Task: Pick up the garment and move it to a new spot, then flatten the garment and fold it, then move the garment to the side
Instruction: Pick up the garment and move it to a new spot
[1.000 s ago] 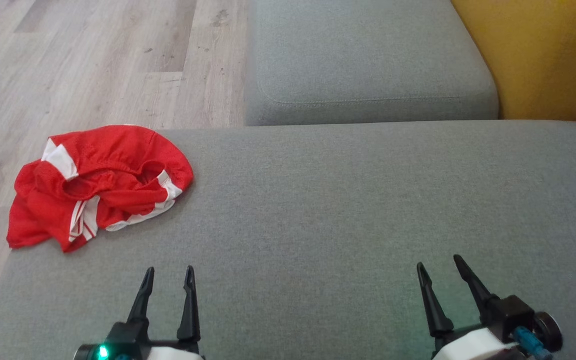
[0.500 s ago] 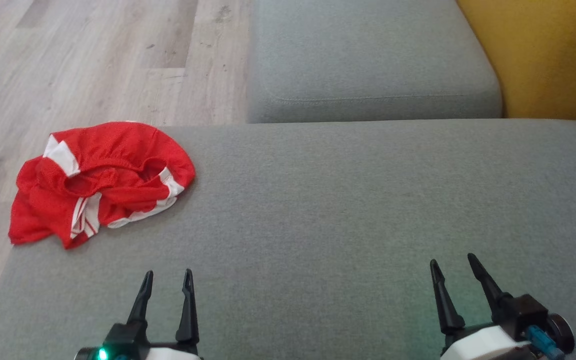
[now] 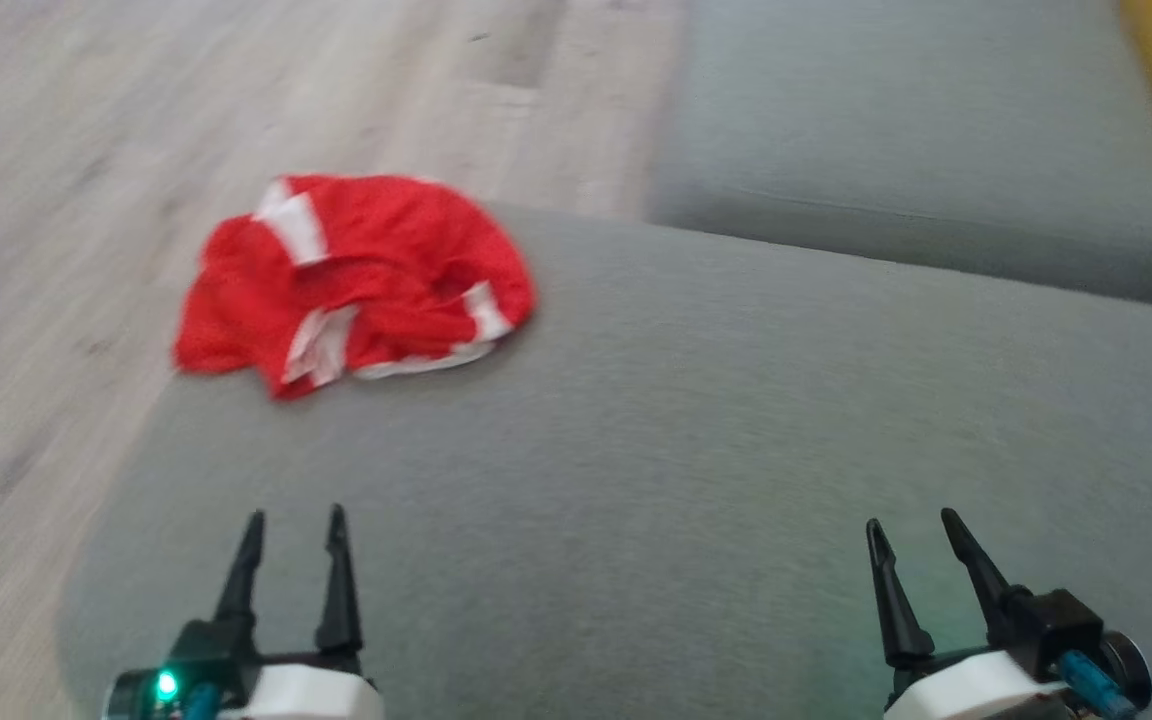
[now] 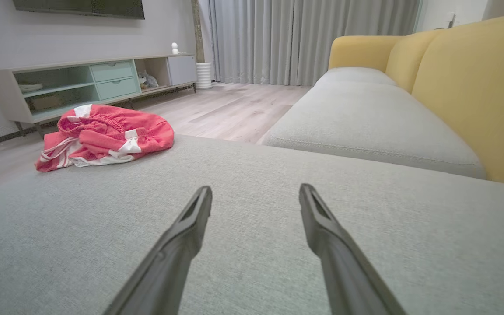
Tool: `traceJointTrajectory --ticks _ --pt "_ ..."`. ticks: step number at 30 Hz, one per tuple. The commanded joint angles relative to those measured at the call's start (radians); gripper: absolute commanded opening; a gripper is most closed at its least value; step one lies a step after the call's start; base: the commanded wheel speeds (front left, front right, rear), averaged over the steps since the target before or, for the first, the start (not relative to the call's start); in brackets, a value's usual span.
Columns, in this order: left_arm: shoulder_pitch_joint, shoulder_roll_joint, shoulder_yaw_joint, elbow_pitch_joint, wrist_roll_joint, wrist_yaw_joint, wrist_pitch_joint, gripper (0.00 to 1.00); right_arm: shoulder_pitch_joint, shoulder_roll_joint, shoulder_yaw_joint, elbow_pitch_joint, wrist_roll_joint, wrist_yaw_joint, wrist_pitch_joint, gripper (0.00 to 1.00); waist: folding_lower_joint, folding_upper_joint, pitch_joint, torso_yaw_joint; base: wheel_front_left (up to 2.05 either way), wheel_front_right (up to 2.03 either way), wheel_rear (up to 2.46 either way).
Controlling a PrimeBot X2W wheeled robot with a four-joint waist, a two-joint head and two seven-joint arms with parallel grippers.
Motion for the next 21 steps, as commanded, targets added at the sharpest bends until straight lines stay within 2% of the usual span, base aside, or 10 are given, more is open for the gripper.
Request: traceJointTrajectory --ticks 1,3,11,16,19,21 --pt "-0.042 0.003 0.051 -0.038 0.013 0.003 -0.011 1.00 -0.043 -0.006 0.023 -0.032 0.011 0.008 -0.014 1.00 0.0000 0.0000 0.023 0.123 0.00 0.00 0.00" --pt "-0.038 0.003 0.082 -0.052 0.019 0.007 -0.011 1.00 -0.052 -0.006 0.012 -0.039 0.018 0.008 -0.014 1.00 0.0000 0.0000 0.035 0.168 0.00 0.00 0.00" --pt "-0.010 0.003 0.203 -0.140 0.031 0.023 -0.011 1.00 -0.114 -0.006 0.018 -0.043 -0.010 0.008 -0.014 1.00 0.0000 0.0000 0.096 0.219 0.00 0.00 0.00" --pt "-0.081 0.024 0.228 -0.156 0.076 -0.019 -0.011 1.00 -0.112 -0.007 -0.006 -0.043 -0.046 0.008 -0.014 1.00 0.0000 0.0000 0.132 0.245 0.00 0.00 0.00" --pt "-0.191 0.053 0.206 -0.151 0.101 -0.071 -0.011 1.00 -0.107 -0.026 -0.035 -0.062 -0.063 0.008 -0.014 1.00 0.0000 0.0000 0.187 0.250 0.00 0.00 0.00" --pt "-0.286 0.074 0.179 -0.137 0.122 -0.099 -0.011 1.00 -0.123 -0.047 -0.050 -0.073 -0.071 0.008 -0.014 1.00 0.0000 0.0000 0.241 0.230 0.00 0.00 0.00"
